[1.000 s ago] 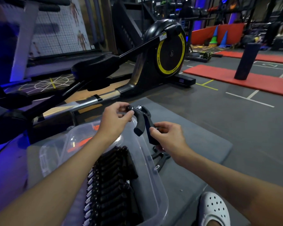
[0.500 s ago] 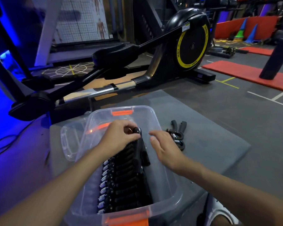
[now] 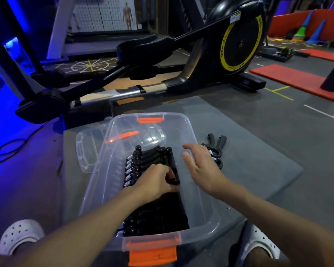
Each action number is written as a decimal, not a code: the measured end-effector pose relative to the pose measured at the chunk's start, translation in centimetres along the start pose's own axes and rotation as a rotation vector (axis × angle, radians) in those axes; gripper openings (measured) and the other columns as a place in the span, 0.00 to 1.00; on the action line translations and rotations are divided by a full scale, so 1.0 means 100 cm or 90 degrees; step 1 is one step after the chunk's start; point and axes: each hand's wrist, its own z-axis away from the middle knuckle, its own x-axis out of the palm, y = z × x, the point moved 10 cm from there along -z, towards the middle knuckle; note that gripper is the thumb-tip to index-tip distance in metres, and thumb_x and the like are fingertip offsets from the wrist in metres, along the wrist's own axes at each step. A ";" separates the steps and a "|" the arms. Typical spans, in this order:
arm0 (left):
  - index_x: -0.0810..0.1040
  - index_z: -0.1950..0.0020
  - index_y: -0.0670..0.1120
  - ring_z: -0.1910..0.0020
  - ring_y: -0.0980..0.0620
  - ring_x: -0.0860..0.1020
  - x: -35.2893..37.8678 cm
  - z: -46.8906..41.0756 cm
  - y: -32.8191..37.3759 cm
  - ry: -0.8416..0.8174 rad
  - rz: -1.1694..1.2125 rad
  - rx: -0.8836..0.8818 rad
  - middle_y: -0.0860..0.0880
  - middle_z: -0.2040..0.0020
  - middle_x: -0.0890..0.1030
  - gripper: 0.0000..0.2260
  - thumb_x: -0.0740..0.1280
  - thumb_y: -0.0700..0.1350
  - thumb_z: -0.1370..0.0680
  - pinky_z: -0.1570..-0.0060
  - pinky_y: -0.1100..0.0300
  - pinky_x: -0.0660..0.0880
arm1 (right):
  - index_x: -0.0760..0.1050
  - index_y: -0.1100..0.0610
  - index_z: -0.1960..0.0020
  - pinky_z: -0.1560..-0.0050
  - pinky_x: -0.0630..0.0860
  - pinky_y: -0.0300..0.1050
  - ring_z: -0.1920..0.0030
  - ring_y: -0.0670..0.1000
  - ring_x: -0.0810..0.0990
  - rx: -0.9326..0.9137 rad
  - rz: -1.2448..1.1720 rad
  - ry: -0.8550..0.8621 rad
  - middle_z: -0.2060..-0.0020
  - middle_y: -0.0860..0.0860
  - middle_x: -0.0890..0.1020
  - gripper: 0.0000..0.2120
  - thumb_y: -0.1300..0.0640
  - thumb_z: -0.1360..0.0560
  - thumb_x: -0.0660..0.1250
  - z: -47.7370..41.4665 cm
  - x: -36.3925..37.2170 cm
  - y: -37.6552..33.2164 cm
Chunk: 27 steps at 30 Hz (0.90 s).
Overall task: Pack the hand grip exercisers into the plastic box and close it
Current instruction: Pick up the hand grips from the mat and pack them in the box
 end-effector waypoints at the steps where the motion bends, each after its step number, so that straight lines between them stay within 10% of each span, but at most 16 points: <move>1: 0.83 0.53 0.50 0.59 0.55 0.80 0.005 0.000 -0.003 -0.012 -0.023 0.002 0.54 0.60 0.83 0.14 0.78 0.53 0.34 0.54 0.58 0.77 | 0.67 0.55 0.30 0.36 0.57 0.34 0.31 0.44 0.63 0.000 -0.001 0.001 0.33 0.48 0.72 0.19 0.50 0.18 0.54 0.000 0.000 0.001; 18: 0.80 0.45 0.53 0.46 0.54 0.78 0.033 -0.002 -0.014 -0.072 -0.080 0.032 0.56 0.47 0.80 0.13 0.73 0.53 0.28 0.40 0.52 0.72 | 0.68 0.55 0.30 0.35 0.57 0.35 0.31 0.43 0.62 0.000 -0.010 0.009 0.34 0.47 0.72 0.18 0.50 0.18 0.56 0.001 0.000 -0.001; 27: 0.80 0.45 0.48 0.52 0.61 0.78 -0.021 -0.011 0.026 0.101 0.134 0.120 0.55 0.51 0.81 0.12 0.74 0.44 0.27 0.48 0.66 0.72 | 0.74 0.54 0.41 0.49 0.70 0.27 0.48 0.37 0.76 0.072 -0.238 0.166 0.47 0.44 0.79 0.09 0.59 0.21 0.62 -0.003 -0.025 0.019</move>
